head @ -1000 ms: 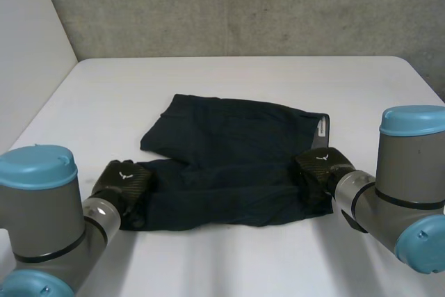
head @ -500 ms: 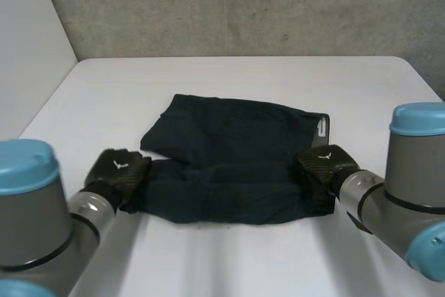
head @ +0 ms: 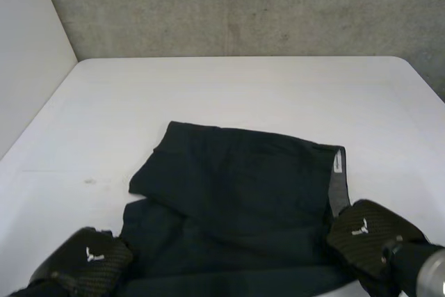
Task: Fold the shorts.
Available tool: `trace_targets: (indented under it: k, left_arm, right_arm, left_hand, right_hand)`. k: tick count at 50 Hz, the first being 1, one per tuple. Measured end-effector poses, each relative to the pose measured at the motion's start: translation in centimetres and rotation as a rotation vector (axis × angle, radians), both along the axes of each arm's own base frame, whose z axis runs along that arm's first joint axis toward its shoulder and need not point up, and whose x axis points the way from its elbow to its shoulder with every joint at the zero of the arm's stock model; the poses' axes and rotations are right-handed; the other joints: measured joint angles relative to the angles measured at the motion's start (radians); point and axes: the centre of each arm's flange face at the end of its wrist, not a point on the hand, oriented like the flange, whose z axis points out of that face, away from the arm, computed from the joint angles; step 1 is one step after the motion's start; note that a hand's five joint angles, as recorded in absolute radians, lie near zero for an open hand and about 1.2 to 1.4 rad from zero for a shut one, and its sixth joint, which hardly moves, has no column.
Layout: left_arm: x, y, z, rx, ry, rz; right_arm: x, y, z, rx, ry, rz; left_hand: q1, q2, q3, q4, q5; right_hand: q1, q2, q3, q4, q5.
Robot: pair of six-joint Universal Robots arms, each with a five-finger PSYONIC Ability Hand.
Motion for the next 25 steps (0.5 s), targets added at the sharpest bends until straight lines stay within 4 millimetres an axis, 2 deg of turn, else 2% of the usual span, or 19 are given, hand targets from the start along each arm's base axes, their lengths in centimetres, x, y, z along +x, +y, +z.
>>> trace_targets:
  k: [4,6,9,11,12,13,14,16,17,20,21,22,23,25]
  left_arm:
    - [-0.4,-0.1,0.6,-0.017,0.034,-0.030]
    - [-0.9,-1.0,0.8,-0.046,0.059,-0.031]
    - [-1.9,-3.1,1.0,-0.096,0.092,-0.024]
    - [-2.3,-4.0,1.0,-0.113,0.100,-0.020]
    - [-3.0,-5.6,0.9,-0.139,0.113,-0.011]
    - [-3.1,-5.9,0.8,-0.144,0.115,-0.009]
    - [-3.6,-7.3,0.7,-0.163,0.124,0.001]
    - [-4.0,-8.2,0.5,-0.173,0.129,0.007]
    - [-4.4,-9.5,0.3,-0.187,0.136,0.014]
    - [-4.8,-10.6,0.1,-0.199,0.142,0.019]
    - [-6.0,-13.5,-0.4,-0.235,0.158,0.031]
    - [-6.0,-13.5,-0.4,-0.235,0.158,0.031]
    - [-6.6,-14.9,-0.7,-0.253,0.165,0.036]
    - [-6.7,-15.3,-0.8,-0.257,0.166,0.038]
  right_arm:
    - [-0.2,0.4,0.5,0.001,0.014,0.029]
    - [-0.1,-0.3,0.6,-0.016,0.004,0.024]
    - [0.2,-2.4,0.4,-0.048,-0.024,-0.006]
    - [0.3,-2.8,0.3,-0.054,-0.031,-0.014]
    - [0.7,-4.3,0.0,-0.069,-0.060,-0.041]
    - [0.7,-4.5,0.0,-0.071,-0.064,-0.044]
    - [1.0,-5.5,-0.2,-0.085,-0.091,-0.065]
    - [1.2,-6.3,-0.3,-0.096,-0.110,-0.079]
    - [1.5,-7.1,-0.4,-0.112,-0.131,-0.094]
    - [1.8,-8.1,-0.6,-0.132,-0.157,-0.110]
    - [2.4,-10.5,-1.0,-0.179,-0.200,-0.150]
    - [2.4,-10.5,-1.0,-0.179,-0.200,-0.150]
    - [2.7,-11.5,-1.3,-0.197,-0.213,-0.171]
    - [2.8,-12.0,-1.4,-0.204,-0.217,-0.180]
  left_hand:
    - [0.000,0.001,0.005,0.000,0.000]
    - [0.000,0.001,0.005,0.000,0.000]
    - [0.000,0.001,0.005,0.001,0.000]
    - [0.000,0.001,0.005,0.001,0.000]
    - [0.000,0.001,0.005,0.001,0.000]
    - [0.000,0.001,0.005,0.001,0.000]
    - [0.000,0.001,0.005,0.001,0.000]
    - [0.000,0.001,0.005,0.001,0.000]
    - [0.000,0.001,0.005,0.001,0.000]
    - [0.000,0.001,0.005,0.001,0.000]
    - [0.000,0.001,0.005,0.001,0.000]
    - [0.000,0.001,0.005,0.001,0.000]
    - [0.000,0.001,0.005,0.001,0.000]
    - [0.000,0.001,0.005,0.001,0.000]
  right_hand:
    - [0.000,0.000,0.000,0.000,0.000]
    - [0.000,0.000,0.000,0.000,0.000]
    - [0.000,0.000,0.000,0.000,0.000]
    - [0.000,0.000,0.000,0.000,0.000]
    - [0.000,0.000,0.000,0.000,0.000]
    - [0.000,0.000,0.000,0.000,0.000]
    - [0.000,0.000,0.000,0.000,0.000]
    - [0.000,0.000,0.000,0.000,0.000]
    - [0.000,0.000,0.000,0.000,0.003]
    - [0.000,0.000,0.000,0.000,0.006]
    - [0.000,0.000,0.000,0.000,0.007]
    - [0.000,0.000,0.000,0.000,0.007]
    - [0.000,0.000,0.000,0.000,0.007]
    - [0.000,0.000,0.000,0.000,0.007]
